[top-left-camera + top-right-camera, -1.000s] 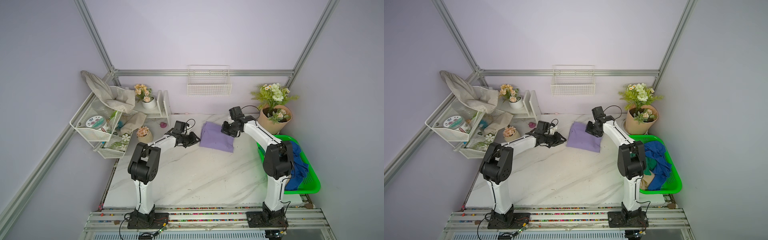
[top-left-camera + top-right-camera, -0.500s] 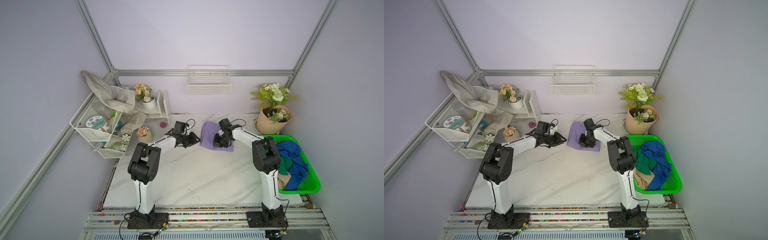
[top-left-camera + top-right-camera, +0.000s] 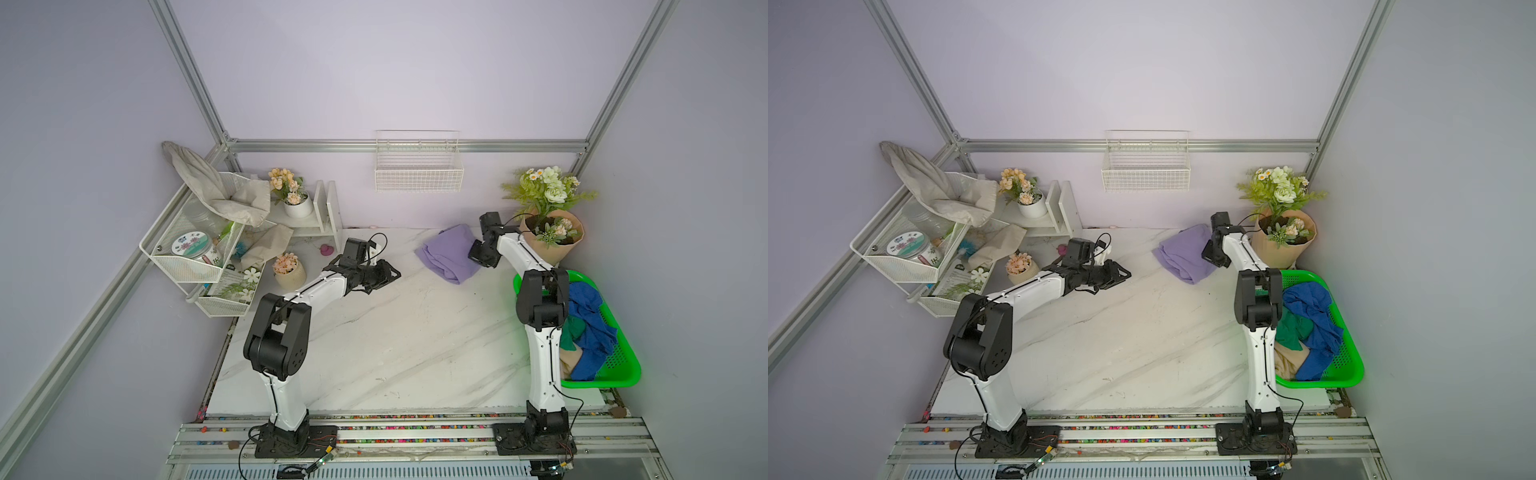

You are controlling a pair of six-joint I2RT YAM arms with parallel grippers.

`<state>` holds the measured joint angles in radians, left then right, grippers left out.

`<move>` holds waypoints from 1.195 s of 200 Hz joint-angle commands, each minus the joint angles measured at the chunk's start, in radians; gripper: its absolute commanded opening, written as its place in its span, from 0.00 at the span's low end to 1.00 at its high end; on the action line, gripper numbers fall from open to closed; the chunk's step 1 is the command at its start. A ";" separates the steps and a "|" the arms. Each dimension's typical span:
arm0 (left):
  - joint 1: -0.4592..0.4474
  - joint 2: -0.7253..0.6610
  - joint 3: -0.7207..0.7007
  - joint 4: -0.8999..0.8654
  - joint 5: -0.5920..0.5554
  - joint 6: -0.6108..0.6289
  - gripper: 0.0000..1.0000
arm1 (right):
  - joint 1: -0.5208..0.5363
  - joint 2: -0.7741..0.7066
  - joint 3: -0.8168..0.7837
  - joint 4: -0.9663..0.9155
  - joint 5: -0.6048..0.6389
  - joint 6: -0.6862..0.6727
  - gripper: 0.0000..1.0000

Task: Fold and stack t-shirts
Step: Move the T-shirt to the center of the board.

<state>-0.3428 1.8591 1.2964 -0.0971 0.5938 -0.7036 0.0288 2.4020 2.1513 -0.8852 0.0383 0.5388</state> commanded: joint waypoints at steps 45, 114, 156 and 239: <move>-0.005 0.002 -0.080 0.035 -0.005 -0.009 0.35 | 0.094 -0.187 -0.142 0.096 -0.218 -0.027 0.08; -0.009 0.035 -0.075 0.057 -0.003 -0.027 0.35 | 0.291 -0.089 -0.197 0.143 -0.273 0.013 0.08; -0.009 0.005 -0.073 0.057 -0.008 -0.024 0.35 | 0.280 0.101 0.038 0.055 -0.172 0.025 0.08; -0.007 -0.075 -0.099 0.016 -0.050 0.016 0.35 | 0.050 0.015 0.096 -0.058 0.215 -0.183 0.09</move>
<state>-0.3485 1.8023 1.2369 -0.0685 0.5632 -0.7124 0.1864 2.4950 2.2616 -0.8890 0.0624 0.4271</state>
